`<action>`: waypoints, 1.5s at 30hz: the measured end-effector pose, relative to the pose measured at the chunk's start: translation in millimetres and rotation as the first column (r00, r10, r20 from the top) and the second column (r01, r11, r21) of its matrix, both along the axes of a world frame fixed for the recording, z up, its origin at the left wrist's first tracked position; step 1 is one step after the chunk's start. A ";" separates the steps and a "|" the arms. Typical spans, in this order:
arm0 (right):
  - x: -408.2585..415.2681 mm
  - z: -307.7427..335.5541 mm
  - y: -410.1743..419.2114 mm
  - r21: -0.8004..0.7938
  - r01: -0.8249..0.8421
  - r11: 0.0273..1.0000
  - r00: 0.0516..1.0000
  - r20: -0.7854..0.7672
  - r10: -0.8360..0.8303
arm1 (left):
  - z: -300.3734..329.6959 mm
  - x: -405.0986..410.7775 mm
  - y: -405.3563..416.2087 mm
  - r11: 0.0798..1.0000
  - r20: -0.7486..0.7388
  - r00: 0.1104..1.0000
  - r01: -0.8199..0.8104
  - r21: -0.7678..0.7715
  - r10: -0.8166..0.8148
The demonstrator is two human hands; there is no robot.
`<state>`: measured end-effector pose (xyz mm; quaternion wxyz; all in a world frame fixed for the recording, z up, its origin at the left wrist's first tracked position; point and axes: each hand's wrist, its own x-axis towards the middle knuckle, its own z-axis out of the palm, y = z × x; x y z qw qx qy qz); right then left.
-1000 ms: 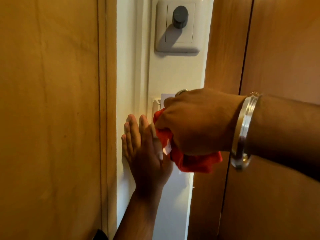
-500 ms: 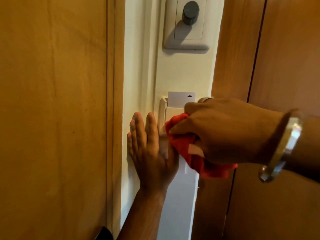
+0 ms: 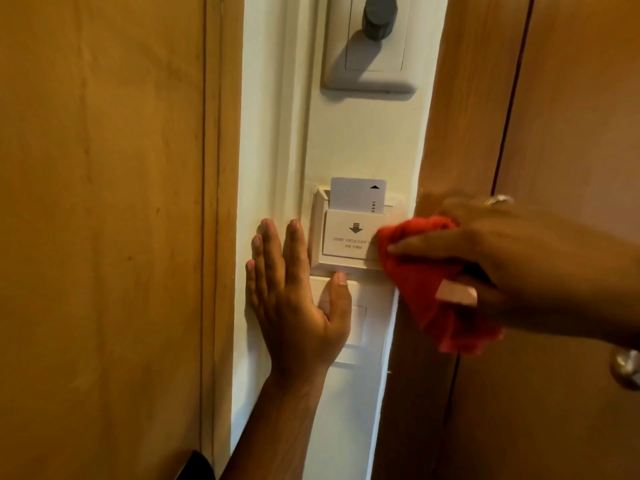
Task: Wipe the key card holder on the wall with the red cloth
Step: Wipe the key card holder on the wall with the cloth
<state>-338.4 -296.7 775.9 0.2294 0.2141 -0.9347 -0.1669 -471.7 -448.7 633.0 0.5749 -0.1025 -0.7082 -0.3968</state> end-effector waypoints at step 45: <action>-3.9 -10.0 -39.3 0.192 0.077 0.978 0.991 -0.120 -0.055 | 1.8 3.7 -1.4 0.999 0.011 0.999 0.032 0.006 -0.032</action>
